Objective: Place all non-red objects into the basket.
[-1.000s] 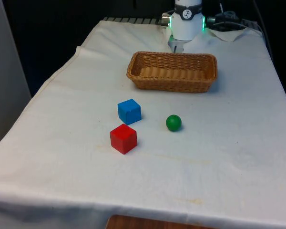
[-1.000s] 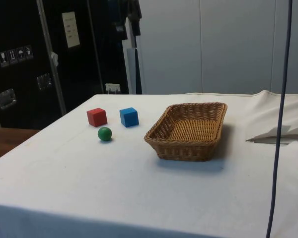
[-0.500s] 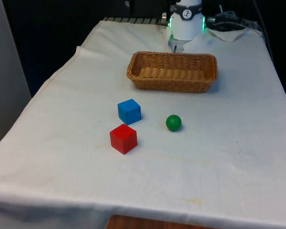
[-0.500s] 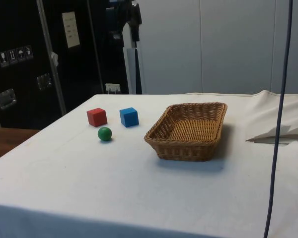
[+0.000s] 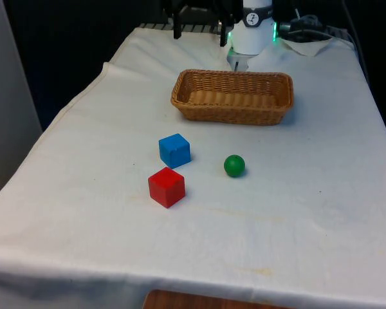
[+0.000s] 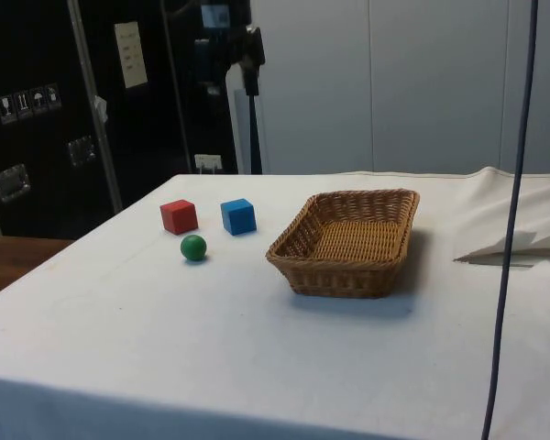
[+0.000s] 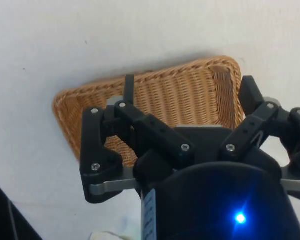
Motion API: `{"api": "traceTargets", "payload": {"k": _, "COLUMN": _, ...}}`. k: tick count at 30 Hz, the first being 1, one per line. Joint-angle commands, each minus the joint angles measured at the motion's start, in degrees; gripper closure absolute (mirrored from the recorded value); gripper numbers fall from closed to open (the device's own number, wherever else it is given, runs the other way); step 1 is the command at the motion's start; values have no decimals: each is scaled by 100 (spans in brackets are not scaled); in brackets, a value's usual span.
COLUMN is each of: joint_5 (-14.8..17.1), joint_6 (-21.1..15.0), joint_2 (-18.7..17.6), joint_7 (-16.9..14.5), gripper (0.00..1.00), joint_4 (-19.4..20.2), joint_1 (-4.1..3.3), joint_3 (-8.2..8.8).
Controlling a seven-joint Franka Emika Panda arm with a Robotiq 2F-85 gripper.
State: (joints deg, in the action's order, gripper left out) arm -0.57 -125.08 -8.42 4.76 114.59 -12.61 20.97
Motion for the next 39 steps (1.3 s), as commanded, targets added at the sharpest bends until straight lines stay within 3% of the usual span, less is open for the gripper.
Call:
{"api": "traceTargets", "payload": {"k": 1, "joint_5": -34, "joint_6": -120, "joint_2": -23, "joint_7": 92, "gripper": 0, "joint_4": 40, "joint_1": -6, "joint_3": 11}}
{"api": "traceTargets", "payload": {"k": 2, "joint_5": 0, "joint_6": -40, "joint_2": -17, "joint_7": 40, "gripper": 0, "joint_4": 17, "joint_1": 0, "joint_3": 0}}
{"api": "traceTargets", "payload": {"k": 18, "joint_5": 6, "joint_6": -888, "joint_2": -407, "joint_7": 756, "gripper": 0, "joint_4": 332, "joint_1": 0, "joint_3": 11}}
{"api": "traceTargets", "payload": {"k": 22, "joint_5": 0, "joint_6": -894, "joint_2": -453, "joint_7": 825, "gripper": 0, "joint_4": 338, "joint_1": 0, "joint_3": 0}}
{"api": "traceTargets", "payload": {"k": 27, "joint_5": 57, "joint_6": -1209, "joint_2": -670, "joint_7": 1083, "gripper": 0, "joint_4": 390, "joint_1": 11, "joint_3": 0}}
{"api": "traceTargets", "payload": {"k": 32, "joint_5": 34, "joint_6": -1295, "joint_2": -791, "joint_7": 1203, "gripper": 0, "joint_4": 384, "joint_1": 6, "joint_3": 0}}
{"api": "traceTargets", "payload": {"k": 39, "joint_5": 229, "joint_6": -1639, "joint_2": -1112, "joint_7": 1387, "gripper": 0, "joint_4": 321, "joint_1": 34, "joint_3": -46}}
